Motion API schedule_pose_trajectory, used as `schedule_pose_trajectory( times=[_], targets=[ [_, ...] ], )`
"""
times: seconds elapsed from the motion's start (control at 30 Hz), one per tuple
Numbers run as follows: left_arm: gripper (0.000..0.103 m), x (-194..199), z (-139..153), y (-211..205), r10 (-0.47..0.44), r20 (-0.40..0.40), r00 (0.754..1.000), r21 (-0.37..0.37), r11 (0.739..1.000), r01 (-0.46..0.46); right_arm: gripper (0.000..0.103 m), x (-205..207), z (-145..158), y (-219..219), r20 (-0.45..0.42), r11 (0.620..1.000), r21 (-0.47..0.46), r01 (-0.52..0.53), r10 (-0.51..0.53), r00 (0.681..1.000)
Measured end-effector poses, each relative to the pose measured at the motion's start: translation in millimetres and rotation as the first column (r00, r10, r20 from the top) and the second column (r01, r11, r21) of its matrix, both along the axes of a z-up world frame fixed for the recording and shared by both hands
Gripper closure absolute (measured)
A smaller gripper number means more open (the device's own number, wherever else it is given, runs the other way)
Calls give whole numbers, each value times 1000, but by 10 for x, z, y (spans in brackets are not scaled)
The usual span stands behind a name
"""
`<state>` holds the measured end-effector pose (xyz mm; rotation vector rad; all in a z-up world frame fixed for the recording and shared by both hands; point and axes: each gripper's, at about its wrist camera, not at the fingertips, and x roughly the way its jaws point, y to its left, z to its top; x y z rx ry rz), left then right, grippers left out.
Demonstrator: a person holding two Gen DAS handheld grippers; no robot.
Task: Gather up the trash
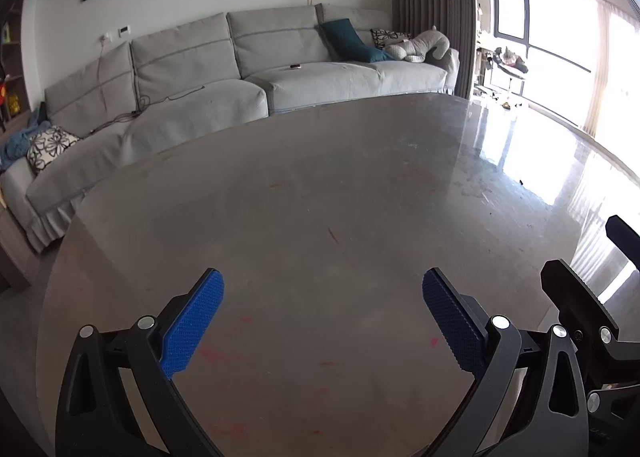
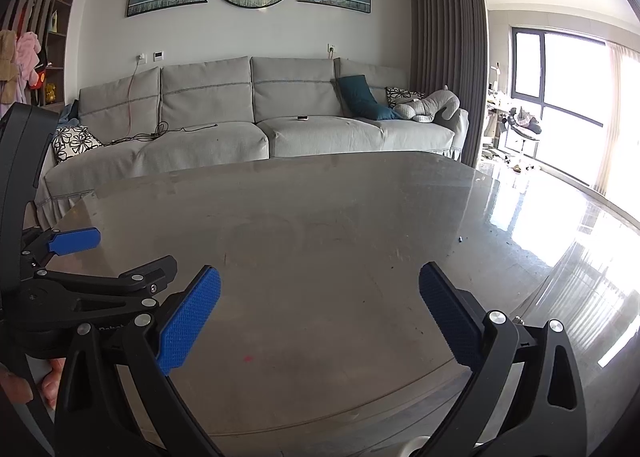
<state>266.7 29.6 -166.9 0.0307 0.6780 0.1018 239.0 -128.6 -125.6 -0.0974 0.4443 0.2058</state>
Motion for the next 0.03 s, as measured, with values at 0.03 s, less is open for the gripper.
schedule_pose_trajectory(
  times=[0.03],
  targets=[
    [5,-2,0,0,-1,0,1000,0,1000,1,4,-1,-1,-6,0,1000,-1,1,-1,1000]
  ],
)
